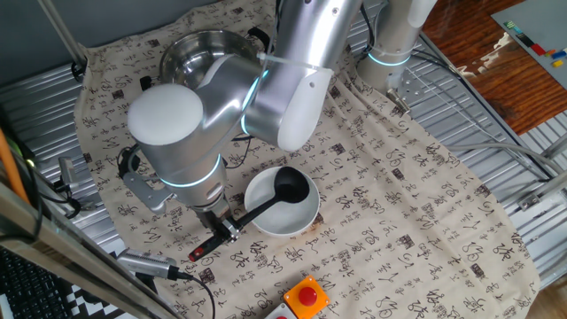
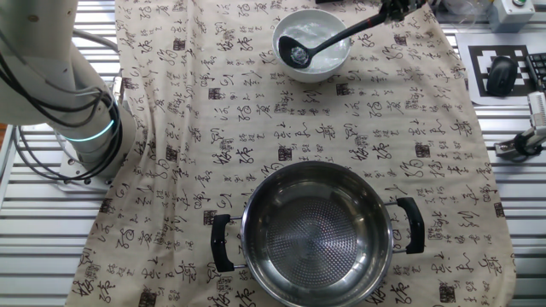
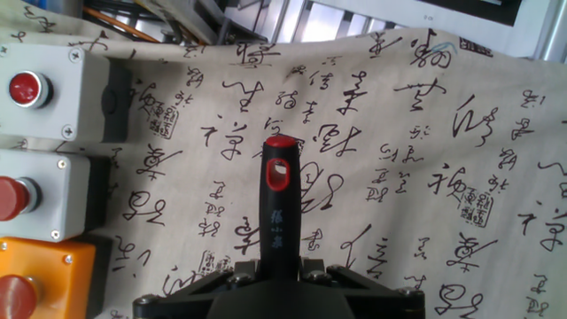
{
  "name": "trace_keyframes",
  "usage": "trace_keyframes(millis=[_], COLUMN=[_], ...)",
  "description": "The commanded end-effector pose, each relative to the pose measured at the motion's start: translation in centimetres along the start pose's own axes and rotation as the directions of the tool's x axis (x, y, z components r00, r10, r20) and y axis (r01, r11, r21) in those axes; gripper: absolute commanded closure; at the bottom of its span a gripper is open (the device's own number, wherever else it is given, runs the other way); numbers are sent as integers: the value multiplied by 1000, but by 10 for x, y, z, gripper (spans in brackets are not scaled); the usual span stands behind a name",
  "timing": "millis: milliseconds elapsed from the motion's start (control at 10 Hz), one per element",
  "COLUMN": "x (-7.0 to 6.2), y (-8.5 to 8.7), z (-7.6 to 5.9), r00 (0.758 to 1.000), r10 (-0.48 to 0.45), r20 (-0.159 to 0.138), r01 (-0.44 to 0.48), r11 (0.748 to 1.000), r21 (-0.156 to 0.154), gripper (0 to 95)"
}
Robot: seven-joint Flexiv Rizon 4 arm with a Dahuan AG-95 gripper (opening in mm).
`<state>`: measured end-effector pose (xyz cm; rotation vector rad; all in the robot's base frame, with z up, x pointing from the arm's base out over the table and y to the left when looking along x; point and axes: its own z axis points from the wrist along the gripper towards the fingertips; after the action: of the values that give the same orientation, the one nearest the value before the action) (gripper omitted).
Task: Scoop water with a large spoon from one bowl to another
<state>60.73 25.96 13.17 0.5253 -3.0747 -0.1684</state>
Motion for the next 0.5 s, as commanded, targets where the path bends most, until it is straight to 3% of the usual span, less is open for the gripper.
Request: trace_keyframes(millis=[100, 500], x=[1, 1], y=[2, 5], z=[-3, -10], r00=[1000, 1000], r10=[-1, -1], r20=[-2, 6], r01=[1, 1], r11=[1000, 1000], r21=[-4, -25], gripper=[950, 950])
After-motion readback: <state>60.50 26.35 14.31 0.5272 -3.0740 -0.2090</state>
